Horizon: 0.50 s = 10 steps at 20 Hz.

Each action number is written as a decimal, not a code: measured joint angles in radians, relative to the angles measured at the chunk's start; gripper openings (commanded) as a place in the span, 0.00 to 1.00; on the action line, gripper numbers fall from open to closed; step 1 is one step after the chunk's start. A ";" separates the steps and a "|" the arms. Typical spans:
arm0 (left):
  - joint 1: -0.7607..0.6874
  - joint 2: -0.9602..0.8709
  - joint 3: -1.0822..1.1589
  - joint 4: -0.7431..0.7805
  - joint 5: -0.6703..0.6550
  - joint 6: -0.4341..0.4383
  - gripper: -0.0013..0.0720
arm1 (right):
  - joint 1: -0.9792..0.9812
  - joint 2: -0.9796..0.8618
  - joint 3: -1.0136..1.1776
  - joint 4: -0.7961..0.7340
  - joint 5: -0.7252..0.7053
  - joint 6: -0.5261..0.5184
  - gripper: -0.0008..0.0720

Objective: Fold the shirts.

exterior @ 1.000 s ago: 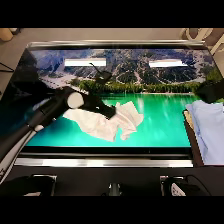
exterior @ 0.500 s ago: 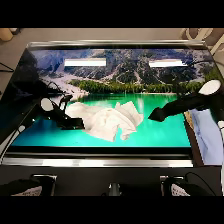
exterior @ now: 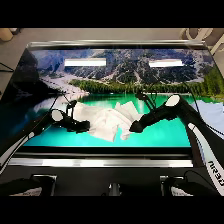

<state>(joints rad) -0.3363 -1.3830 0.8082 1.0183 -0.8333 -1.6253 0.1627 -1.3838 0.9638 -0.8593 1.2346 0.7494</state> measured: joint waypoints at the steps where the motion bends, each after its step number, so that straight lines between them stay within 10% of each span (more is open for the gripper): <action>1: -0.001 0.000 -0.001 -0.002 0.011 -0.005 0.05 | 0.017 -0.011 -0.002 0.004 -0.013 -0.001 0.14; 10: 0.019 0.346 0.283 0.179 0.031 0.045 0.04 | -0.029 0.129 0.365 -0.153 -0.004 0.005 0.04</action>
<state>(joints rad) -0.3176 -1.0374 1.0916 1.1973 -0.8021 -1.5806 0.1337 -1.2549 1.3285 -1.0126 1.2308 0.7544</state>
